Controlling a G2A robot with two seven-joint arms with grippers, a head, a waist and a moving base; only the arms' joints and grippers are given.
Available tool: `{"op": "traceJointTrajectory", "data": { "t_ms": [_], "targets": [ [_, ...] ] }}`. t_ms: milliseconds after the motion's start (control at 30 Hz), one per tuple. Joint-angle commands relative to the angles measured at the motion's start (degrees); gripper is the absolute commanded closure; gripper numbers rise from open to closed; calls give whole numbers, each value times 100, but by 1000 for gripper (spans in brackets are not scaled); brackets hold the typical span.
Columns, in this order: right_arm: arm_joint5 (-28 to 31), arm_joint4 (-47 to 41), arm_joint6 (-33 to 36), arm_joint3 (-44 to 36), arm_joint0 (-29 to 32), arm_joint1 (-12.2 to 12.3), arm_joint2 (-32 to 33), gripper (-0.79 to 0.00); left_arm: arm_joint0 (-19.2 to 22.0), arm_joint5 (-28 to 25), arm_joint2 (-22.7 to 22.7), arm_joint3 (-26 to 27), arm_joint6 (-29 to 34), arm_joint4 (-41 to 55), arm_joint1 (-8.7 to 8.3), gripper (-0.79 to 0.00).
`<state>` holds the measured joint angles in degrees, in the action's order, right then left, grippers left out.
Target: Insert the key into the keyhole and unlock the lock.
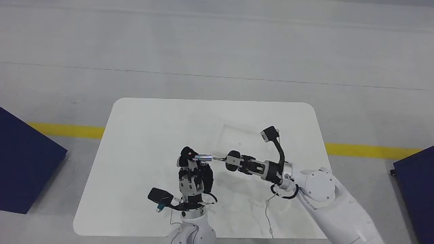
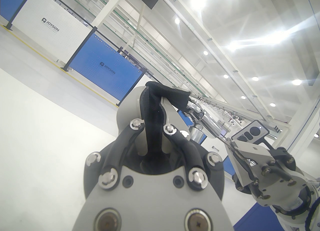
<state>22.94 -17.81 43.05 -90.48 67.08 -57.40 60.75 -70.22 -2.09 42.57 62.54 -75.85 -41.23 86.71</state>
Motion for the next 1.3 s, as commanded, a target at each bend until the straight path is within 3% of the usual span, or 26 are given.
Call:
{"op": "traceJointTrajectory", "data": {
  "t_ms": [0, 1267],
  "targets": [
    [22, -10, 13, 11, -6, -10, -5, 0, 0, 0, 0, 0, 0, 0, 0, 0],
    [108, -37, 238, 165, -75, -172, 6, 0, 0, 0, 0, 0, 0, 0, 0, 0]
  ]
}}
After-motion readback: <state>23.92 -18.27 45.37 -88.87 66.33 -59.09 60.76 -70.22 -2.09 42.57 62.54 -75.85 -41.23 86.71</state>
